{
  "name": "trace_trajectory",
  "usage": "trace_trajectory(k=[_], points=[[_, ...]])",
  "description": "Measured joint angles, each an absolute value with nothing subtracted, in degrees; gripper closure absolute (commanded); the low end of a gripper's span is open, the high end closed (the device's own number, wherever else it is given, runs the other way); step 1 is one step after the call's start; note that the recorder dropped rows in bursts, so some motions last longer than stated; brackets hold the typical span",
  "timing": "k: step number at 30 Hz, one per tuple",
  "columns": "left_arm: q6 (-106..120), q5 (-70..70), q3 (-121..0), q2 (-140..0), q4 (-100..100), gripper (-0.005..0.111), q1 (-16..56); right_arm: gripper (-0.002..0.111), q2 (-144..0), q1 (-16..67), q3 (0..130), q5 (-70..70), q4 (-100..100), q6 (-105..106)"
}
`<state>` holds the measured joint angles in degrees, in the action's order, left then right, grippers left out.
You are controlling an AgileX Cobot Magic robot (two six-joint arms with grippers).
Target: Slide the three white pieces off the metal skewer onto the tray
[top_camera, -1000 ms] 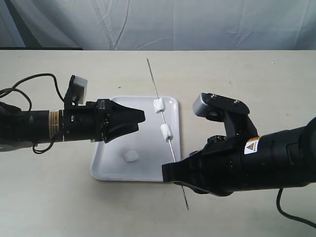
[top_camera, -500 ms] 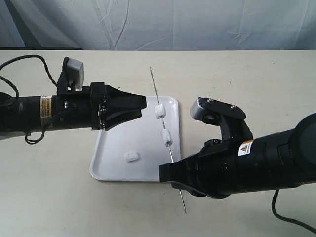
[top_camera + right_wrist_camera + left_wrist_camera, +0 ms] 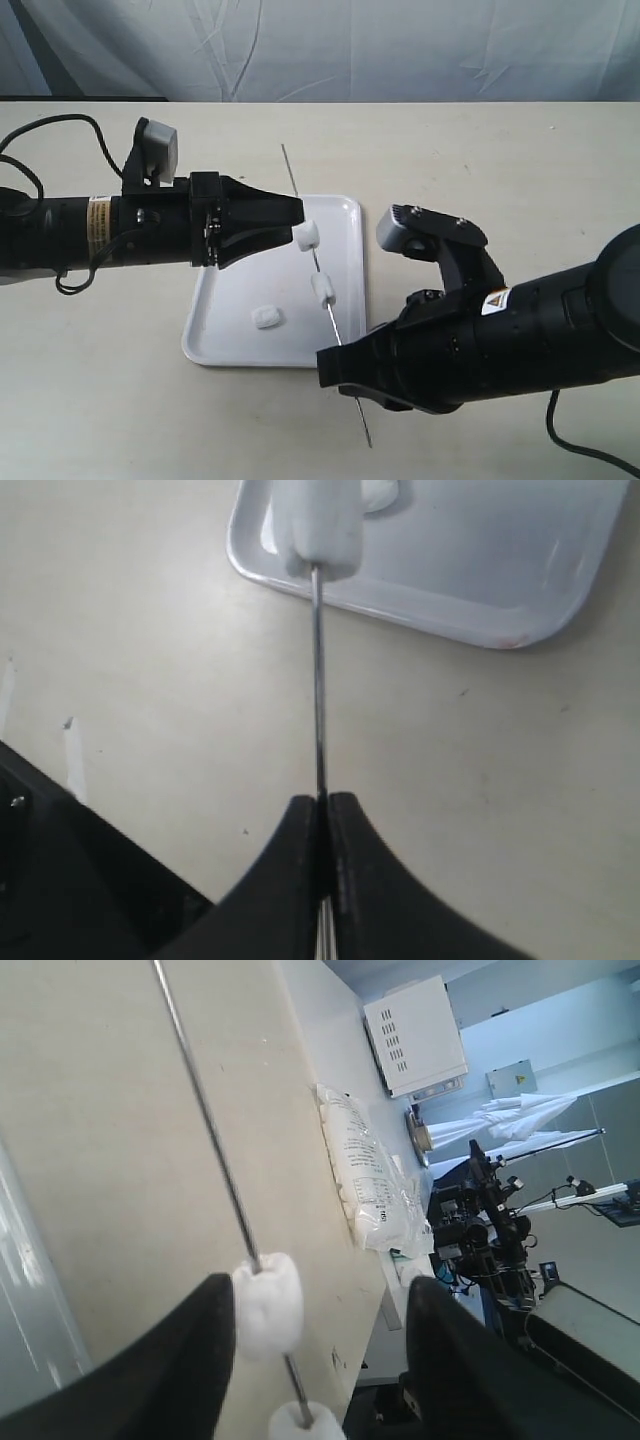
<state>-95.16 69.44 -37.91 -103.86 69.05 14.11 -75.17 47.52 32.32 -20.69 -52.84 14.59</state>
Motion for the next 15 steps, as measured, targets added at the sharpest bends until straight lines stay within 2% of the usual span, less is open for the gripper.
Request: trace_trajectory(k=[15], points=[[-94.3, 69.4, -37.9, -103.9, 69.6, 0.056, 14.1, 0.109, -75.2, 47.5, 32.3, -21.8, -62.9, 25.5]])
